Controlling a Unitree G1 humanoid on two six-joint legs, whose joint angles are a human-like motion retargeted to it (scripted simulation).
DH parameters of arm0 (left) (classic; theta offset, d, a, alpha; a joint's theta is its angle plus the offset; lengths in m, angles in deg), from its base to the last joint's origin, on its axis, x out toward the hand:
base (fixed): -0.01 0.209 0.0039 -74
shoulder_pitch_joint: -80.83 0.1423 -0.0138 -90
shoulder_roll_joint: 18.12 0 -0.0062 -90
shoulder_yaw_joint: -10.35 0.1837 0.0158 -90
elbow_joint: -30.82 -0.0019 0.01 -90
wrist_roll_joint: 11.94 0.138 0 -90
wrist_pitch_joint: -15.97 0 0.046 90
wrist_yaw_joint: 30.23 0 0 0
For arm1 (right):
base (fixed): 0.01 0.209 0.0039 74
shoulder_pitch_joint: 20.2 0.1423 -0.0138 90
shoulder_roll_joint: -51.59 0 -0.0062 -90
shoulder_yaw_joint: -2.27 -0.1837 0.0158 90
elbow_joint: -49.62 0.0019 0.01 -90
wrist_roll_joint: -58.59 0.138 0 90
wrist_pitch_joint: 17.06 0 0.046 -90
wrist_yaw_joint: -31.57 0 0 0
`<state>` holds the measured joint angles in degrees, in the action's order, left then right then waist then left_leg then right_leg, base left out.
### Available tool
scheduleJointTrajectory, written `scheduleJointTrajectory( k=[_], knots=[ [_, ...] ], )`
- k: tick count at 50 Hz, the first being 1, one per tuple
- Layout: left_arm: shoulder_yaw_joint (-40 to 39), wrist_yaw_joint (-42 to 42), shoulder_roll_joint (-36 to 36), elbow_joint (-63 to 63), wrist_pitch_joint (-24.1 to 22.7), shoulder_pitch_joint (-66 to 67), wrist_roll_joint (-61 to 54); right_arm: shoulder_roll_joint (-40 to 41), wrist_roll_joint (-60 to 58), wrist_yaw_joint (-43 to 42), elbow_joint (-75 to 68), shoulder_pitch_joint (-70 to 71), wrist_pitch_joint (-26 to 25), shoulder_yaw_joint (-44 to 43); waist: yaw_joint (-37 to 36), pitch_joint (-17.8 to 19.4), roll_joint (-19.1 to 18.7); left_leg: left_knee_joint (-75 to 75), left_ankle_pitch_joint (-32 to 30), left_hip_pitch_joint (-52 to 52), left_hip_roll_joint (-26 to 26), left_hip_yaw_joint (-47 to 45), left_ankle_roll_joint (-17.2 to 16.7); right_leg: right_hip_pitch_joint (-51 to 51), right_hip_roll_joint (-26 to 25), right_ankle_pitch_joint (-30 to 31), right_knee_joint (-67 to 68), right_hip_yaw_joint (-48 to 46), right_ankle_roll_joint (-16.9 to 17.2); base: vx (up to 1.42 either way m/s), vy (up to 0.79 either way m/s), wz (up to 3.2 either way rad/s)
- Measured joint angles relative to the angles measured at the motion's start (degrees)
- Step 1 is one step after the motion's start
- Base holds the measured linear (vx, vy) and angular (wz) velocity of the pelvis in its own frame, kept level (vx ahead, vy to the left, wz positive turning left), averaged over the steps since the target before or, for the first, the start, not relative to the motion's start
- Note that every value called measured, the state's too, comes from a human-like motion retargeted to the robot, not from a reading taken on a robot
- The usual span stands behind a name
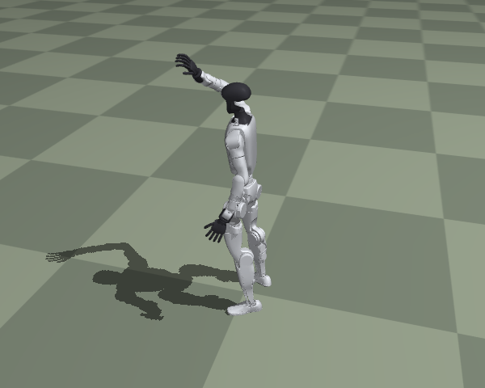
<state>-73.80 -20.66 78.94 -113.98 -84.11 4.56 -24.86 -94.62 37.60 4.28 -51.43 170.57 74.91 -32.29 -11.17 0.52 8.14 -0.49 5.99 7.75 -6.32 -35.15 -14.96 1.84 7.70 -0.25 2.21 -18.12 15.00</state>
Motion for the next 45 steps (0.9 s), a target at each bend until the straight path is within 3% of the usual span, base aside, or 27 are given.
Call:
scheduleJointTrajectory(
  k=[5, 7, 10, 13, 15, 20, 25, 31, 35, 38, 41, 45],
  knots=[
    [2.1, -0.3, -0.3, -0.3, -1.2, 0.3, -0.3, 4.4, 8.8, -1.2, 4.7, 0.0, 7.9, -3.0, -0.2, 0.1, -0.3, 0.1, 0.2, 0.4, -0.5, -0.8, 0.0, -0.1, -0.5, 0.0, 0.1, 0.8, 0.0, 0.01, -0.01, -0.08],
    [2.3, 0.3, -0.4, -0.2, -1.5, 0.0, -0.7, 5.8, 7.5, -6.4, 1.5, -0.7, 6.0, -5.5, -0.5, 0.2, -0.1, 0.1, 0.3, 0.7, -0.5, -0.8, 0.0, 0.1, -0.5, 0.0, 0.1, 0.9, 0.0, 0.00, 0.00, 0.00],
    [2.2, 0.9, -0.2, 0.1, -1.2, -0.6, -1.1, 7.1, 3.7, -13.9, -7.9, -1.2, -1.5, -8.8, -1.0, 0.3, 0.3, 0.0, 0.3, 0.9, -0.4, -0.7, 0.0, 0.3, -0.4, -0.2, 0.2, 0.7, 0.0, 0.00, 0.00, 0.00],
    [1.7, 0.2, 0.1, 0.4, -0.7, -1.3, -0.9, 6.8, 1.8, -11.5, -16.6, -1.2, -6.8, -8.9, -1.4, 0.3, 0.8, 0.0, 0.3, 0.8, -0.2, -0.3, 0.0, 0.5, -0.1, -0.3, 0.3, 0.3, 0.0, 0.00, 0.00, 0.00],
    [1.2, -0.4, 0.2, 0.6, -0.6, -1.6, -0.6, 5.5, 0.8, -6.3, -18.6, -1.6, -6.7, -6.9, -1.7, 0.3, 1.0, 0.0, 0.3, 0.7, -0.1, 0.0, 0.0, 0.5, 0.0, -0.3, 0.3, 0.0, 0.0, 0.00, 0.00, 0.00],
    [0.5, -0.7, -0.5, 0.4, -1.2, -1.7, 0.3, -0.2, 1.6, 6.1, -8.0, -3.5, 3.6, 0.1, -2.5, 0.2, 0.7, 0.1, 0.2, 0.4, -0.2, 0.4, 0.0, 0.6, -0.1, -0.4, 0.2, -0.5, 0.0, 0.00, 0.00, 0.00],
    [1.1, -0.7, -1.0, 0.1, -1.3, -1.1, 0.6, -3.3, 8.3, 7.4, 0.9, -7.3, 9.6, -3.4, -2.9, 0.3, 0.0, 0.2, 0.4, 0.2, -0.3, 0.7, 0.2, 0.6, -0.1, -0.4, 0.1, -0.7, 0.0, 0.00, 0.00, 0.00],
    [0.5, -0.7, -0.2, -0.1, -0.6, 0.0, 0.8, -4.7, 4.7, -1.3, -11.3, -10.9, 0.8, -11.9, -2.8, 0.1, 0.3, 0.1, 0.4, 0.3, 0.0, 0.7, 0.2, 0.7, 0.2, -0.5, 0.2, -0.7, 0.0, 0.00, 0.00, 0.00],
    [-0.8, 0.0, -0.2, -1.0, 0.0, 0.7, 0.6, -4.0, 0.8, -3.5, -21.0, -9.3, -6.1, -12.4, -2.1, -0.2, 0.5, 0.0, 0.5, 0.5, 0.2, 0.3, 0.0, 0.6, 0.4, -0.5, 0.3, -0.4, 0.0, 0.00, 0.00, 0.00],
    [-1.2, 0.9, -1.0, -1.7, 0.4, 1.1, 0.4, -3.2, 1.1, -7.3, -19.3, -8.3, -7.3, -10.7, -1.4, -0.3, -0.1, 0.0, 0.6, 0.8, 0.3, -0.3, 0.0, 0.5, 0.4, -0.5, 0.3, 0.3, 0.0, 0.00, 0.00, -0.13],
    [-0.6, 1.3, -1.8, -1.7, 0.0, 1.7, 0.5, -3.3, 2.5, -9.3, -10.6, -8.5, -2.9, -8.7, -0.8, -0.3, -1.1, 0.1, 0.7, 1.2, 0.2, -1.1, 0.0, 0.5, 0.2, -0.5, 0.4, 1.0, 0.0, 0.01, -0.01, -0.23],
    [1.1, -0.1, -2.3, -0.9, -0.9, 1.9, 1.2, -5.0, 5.9, -2.0, 0.5, -9.8, 7.1, -7.2, -0.1, -0.2, -2.5, 0.3, 0.9, 1.5, -0.1, -1.6, 0.1, 0.4, -0.1, -0.4, 0.5, 1.6, 0.0, 0.00, 0.00, -0.05]
  ],
)
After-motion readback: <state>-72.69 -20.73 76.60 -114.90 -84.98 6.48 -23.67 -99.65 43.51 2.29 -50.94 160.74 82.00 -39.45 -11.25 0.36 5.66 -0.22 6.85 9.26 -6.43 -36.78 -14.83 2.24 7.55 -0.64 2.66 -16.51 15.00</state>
